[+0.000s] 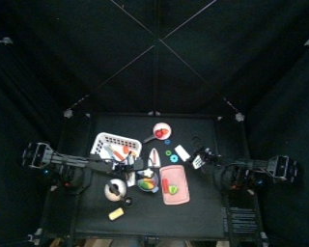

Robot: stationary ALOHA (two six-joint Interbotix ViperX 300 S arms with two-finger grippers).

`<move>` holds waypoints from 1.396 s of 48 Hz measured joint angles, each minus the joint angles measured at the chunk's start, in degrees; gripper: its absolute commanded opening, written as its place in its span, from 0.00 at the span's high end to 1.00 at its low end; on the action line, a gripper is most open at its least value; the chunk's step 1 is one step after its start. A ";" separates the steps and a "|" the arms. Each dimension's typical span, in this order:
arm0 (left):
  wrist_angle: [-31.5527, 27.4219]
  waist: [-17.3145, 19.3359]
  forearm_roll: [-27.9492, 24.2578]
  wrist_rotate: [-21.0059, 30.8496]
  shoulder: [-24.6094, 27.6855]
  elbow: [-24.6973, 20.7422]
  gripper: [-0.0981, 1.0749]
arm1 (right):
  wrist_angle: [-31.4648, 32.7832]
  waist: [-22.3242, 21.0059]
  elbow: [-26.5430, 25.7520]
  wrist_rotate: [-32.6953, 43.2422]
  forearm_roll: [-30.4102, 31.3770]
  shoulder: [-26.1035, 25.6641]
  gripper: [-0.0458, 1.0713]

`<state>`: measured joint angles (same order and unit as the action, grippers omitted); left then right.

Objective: Place starfruit bottom in basket

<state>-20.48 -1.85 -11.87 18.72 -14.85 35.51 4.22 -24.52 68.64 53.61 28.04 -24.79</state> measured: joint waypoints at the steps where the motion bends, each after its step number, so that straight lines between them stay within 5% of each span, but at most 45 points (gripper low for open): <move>1: -0.62 0.44 0.00 0.35 -1.05 0.79 0.33 | 0.00 0.00 0.00 0.00 0.00 0.09 0.17; 24: -0.62 15.64 -0.97 2.11 -16.17 16.35 0.33 | 0.00 0.00 -0.26 0.00 0.18 0.35 0.17; 37: 2.64 23.73 0.62 2.11 -15.47 21.80 0.33 | 0.00 0.00 -0.26 0.00 0.35 0.44 0.17; 67: 5.62 27.33 2.02 2.11 -5.45 23.91 0.33 | 0.00 0.00 -0.62 0.00 0.44 0.70 0.17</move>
<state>-14.85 25.49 -9.84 20.83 -20.30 59.41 4.22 -24.52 68.03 53.61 28.48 -24.08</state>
